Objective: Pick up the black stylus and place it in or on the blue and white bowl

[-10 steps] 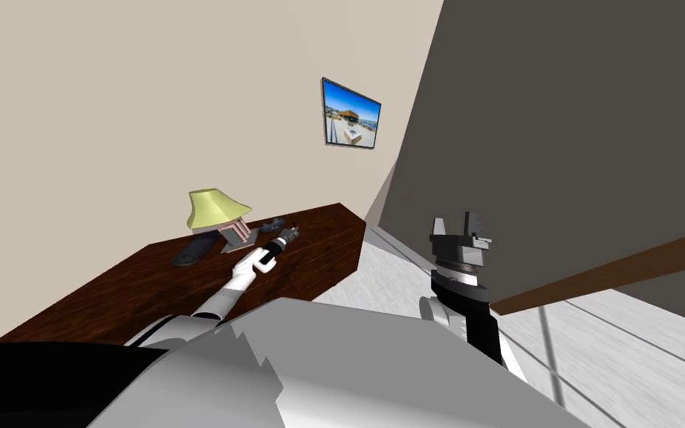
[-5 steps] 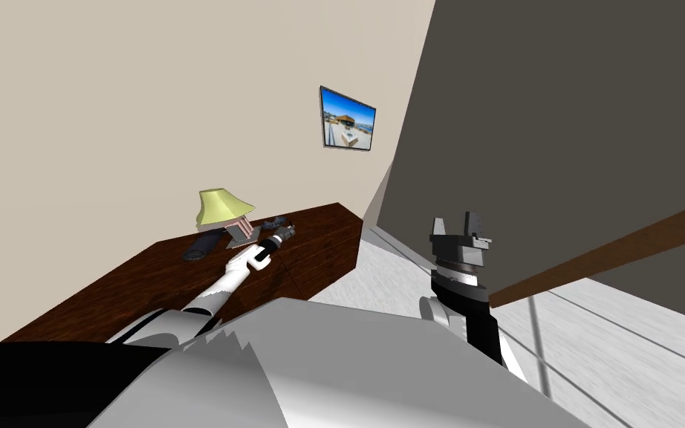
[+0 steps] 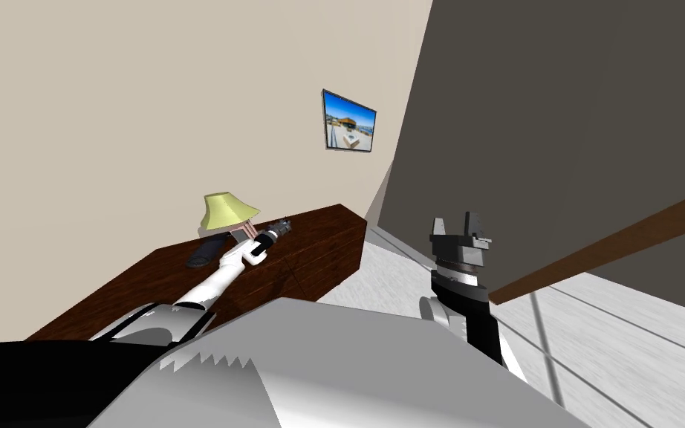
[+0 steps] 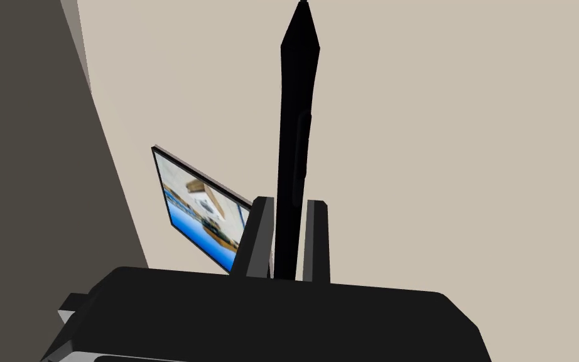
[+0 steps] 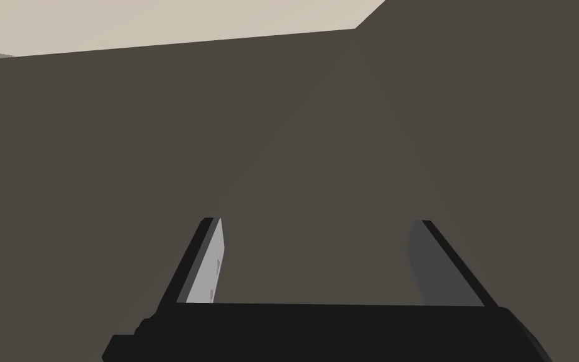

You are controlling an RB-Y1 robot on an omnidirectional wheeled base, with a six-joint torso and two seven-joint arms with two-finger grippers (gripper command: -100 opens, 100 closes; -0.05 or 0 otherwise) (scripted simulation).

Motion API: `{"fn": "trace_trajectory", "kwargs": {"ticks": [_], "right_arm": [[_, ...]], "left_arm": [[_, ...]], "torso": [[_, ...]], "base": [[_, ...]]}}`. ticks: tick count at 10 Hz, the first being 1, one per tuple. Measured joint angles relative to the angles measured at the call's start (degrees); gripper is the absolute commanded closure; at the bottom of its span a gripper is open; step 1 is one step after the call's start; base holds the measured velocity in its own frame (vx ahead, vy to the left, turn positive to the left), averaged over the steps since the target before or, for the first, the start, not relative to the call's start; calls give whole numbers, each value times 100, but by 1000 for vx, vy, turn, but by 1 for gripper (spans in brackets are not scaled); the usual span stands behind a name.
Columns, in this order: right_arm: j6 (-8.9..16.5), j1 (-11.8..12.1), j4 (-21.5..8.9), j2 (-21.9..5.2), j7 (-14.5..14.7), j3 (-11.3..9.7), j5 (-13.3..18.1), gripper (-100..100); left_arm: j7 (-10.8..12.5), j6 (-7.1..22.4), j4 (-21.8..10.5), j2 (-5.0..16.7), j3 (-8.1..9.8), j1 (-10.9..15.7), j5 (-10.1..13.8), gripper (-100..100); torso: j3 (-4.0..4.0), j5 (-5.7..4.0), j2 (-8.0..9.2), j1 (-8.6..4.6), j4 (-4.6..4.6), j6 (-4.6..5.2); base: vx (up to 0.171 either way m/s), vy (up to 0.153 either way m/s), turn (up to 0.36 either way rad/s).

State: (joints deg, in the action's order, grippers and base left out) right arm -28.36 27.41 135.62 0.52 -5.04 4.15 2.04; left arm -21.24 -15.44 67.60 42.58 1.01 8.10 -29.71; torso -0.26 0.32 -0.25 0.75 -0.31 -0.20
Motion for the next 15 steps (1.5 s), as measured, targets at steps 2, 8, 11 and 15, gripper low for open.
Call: {"fn": "trace_trajectory", "kwargs": {"ticks": [2, 8, 11, 15], "right_arm": [[0, 0, 0, -1, 0, 1, 0, 0], [0, 0, 0, 1, 0, -1, 0, 0], [0, 0, 0, 1, 0, -1, 0, 0], [0, 0, 0, 2, 0, -1, 0, 0]], "left_arm": [[218, 147, 90, 158, 36, -10, -3, 100], [649, 543, 280, 421, 64, 56, -33, -100], [649, 543, 279, 421, 65, 55, -33, -100], [845, 581, 311, 722, -29, 68, 65, -100]], "torso": [[-2, 7, -4, 30, 1, -1], [-1, 6, 1, -32, -3, 4], [1, 0, 5, -51, -2, 4], [12, -19, 14, -81, 10, 7]], "base": [[15, 221, -54], [17, 126, -40], [0, 0, 0], [-4, -29, 2]]}}
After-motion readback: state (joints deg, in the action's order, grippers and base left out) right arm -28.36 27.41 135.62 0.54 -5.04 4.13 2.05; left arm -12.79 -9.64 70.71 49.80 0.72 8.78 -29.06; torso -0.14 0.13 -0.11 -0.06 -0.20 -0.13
